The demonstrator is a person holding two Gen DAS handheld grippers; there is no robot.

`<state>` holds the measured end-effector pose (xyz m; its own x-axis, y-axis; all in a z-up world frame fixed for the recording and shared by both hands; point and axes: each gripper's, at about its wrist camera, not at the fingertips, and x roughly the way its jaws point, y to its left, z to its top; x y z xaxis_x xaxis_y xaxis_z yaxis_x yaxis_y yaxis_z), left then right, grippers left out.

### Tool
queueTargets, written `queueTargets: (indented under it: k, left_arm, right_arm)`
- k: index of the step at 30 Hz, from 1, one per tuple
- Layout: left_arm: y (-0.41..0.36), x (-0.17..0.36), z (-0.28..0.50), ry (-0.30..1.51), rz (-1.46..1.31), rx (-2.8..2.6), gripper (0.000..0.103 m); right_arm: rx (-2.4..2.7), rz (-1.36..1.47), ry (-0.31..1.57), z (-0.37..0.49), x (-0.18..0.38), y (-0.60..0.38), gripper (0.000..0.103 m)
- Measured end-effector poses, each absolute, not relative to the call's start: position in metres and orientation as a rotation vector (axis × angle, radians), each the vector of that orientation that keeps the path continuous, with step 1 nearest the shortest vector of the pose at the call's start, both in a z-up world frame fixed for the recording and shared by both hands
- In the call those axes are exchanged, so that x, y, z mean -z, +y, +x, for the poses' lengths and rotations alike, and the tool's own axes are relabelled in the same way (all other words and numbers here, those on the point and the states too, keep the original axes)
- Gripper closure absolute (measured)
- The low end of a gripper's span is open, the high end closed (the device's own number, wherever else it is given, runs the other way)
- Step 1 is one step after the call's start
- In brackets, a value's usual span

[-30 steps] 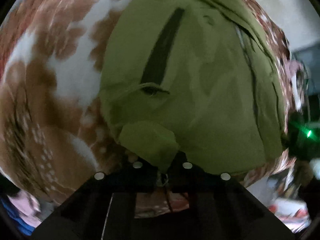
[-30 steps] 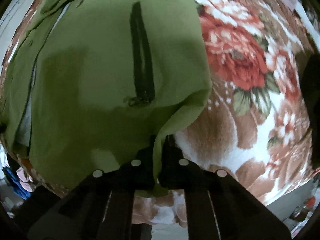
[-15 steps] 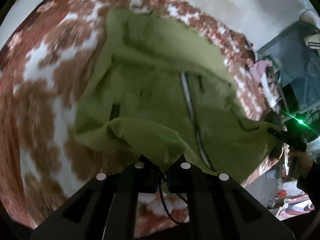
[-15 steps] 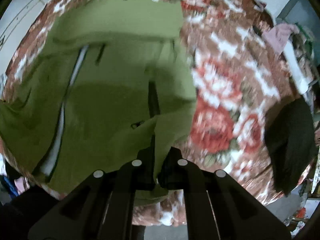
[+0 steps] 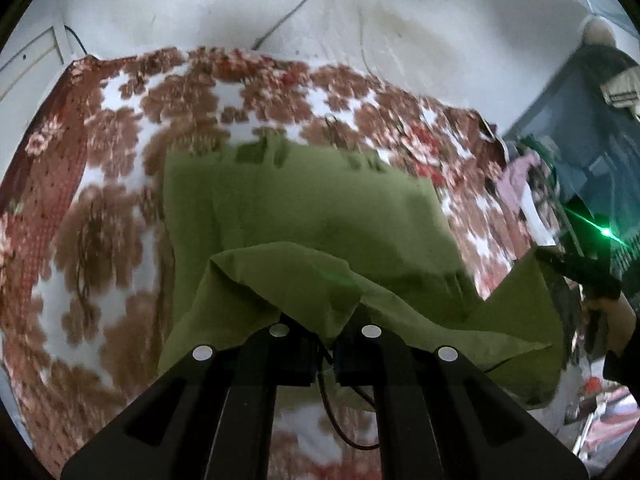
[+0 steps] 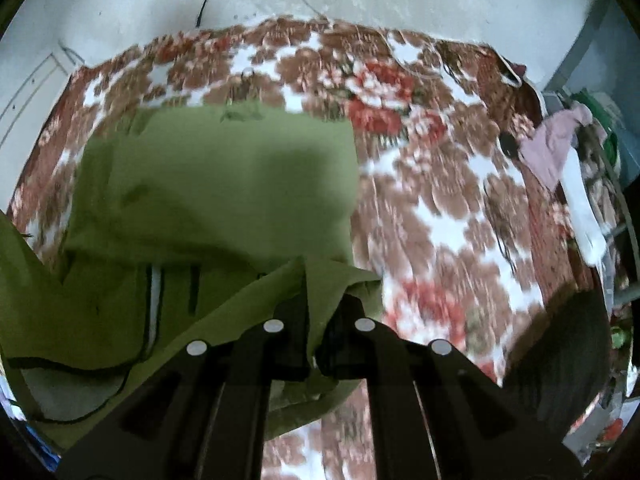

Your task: Fold large clothes

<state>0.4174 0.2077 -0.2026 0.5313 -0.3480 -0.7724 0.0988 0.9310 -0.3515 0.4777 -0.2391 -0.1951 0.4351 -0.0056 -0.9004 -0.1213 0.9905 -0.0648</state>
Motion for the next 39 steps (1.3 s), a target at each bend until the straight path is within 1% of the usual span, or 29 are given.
queueTargets:
  k: [3, 6, 10, 14, 20, 22, 23, 24, 25, 26, 27, 28, 29, 30, 31, 32, 33, 35, 39]
  left_arm:
    - [0.214, 0.204, 0.459, 0.966, -0.298, 0.238, 0.099]
    - [0.224, 0.217, 0.498, 0.977, -0.322, 0.207, 0.099]
    - [0.233, 0.251, 0.562, 1.027, -0.303, 0.183, 0.099]
    - [0.248, 0.291, 0.617, 1.087, -0.294, 0.146, 0.098]
    - [0.269, 0.328, 0.668, 1.164, -0.348, 0.085, 0.096]
    - [0.274, 0.341, 0.68, 1.206, -0.374, 0.078, 0.092]
    - [0.277, 0.346, 0.685, 1.221, -0.386, 0.076, 0.085]
    - [0.28, 0.351, 0.687, 1.233, -0.404, 0.083, 0.071]
    - [0.283, 0.355, 0.69, 1.247, -0.433, 0.094, 0.063]
    - [0.286, 0.358, 0.693, 1.255, -0.453, 0.101, 0.05]
    - [0.288, 0.359, 0.694, 1.26, -0.449, 0.096, 0.042]
    - [0.289, 0.358, 0.694, 1.26, -0.446, 0.095, 0.039]
    - [0.29, 0.357, 0.695, 1.259, -0.447, 0.094, 0.035]
    - [0.291, 0.354, 0.695, 1.255, -0.446, 0.091, 0.033]
    - [0.293, 0.352, 0.695, 1.252, -0.443, 0.09, 0.032]
    - [0.295, 0.345, 0.695, 1.238, -0.437, 0.087, 0.026]
    - [0.296, 0.34, 0.695, 1.227, -0.435, 0.088, 0.024]
    - [0.299, 0.326, 0.695, 1.205, -0.422, 0.087, 0.023]
    - [0.301, 0.306, 0.692, 1.185, -0.351, 0.073, 0.022]
  right_arm:
    - [-0.078, -0.138, 1.107, 0.531, 0.2, -0.237, 0.097]
    - [-0.077, -0.132, 1.131, 0.581, 0.218, -0.239, 0.097]
    - [-0.078, -0.162, 1.17, 0.643, 0.259, -0.236, 0.097]
    - [-0.068, -0.198, 1.249, 0.707, 0.314, -0.226, 0.097]
    - [-0.063, -0.18, 1.324, 0.769, 0.364, -0.211, 0.096]
    - [-0.055, -0.181, 1.356, 0.78, 0.377, -0.207, 0.096]
    - [-0.055, -0.17, 1.365, 0.782, 0.38, -0.208, 0.094]
    - [-0.053, -0.153, 1.373, 0.784, 0.383, -0.209, 0.092]
    - [-0.052, -0.133, 1.372, 0.784, 0.383, -0.211, 0.09]
    - [-0.052, -0.12, 1.367, 0.785, 0.381, -0.212, 0.087]
    - [-0.057, -0.109, 1.358, 0.784, 0.377, -0.214, 0.079]
    - [-0.068, -0.102, 1.348, 0.784, 0.372, -0.215, 0.074]
    - [-0.08, -0.098, 1.34, 0.784, 0.367, -0.214, 0.064]
    - [-0.095, -0.094, 1.334, 0.785, 0.363, -0.214, 0.048]
    - [-0.11, -0.088, 1.325, 0.786, 0.356, -0.214, 0.04]
    - [-0.111, -0.088, 1.306, 0.786, 0.347, -0.215, 0.03]
    - [-0.099, -0.11, 1.27, 0.787, 0.335, -0.215, 0.022]
    - [-0.103, -0.143, 1.223, 0.789, 0.318, -0.214, 0.021]
    - [-0.106, -0.175, 1.196, 0.793, 0.298, -0.217, 0.021]
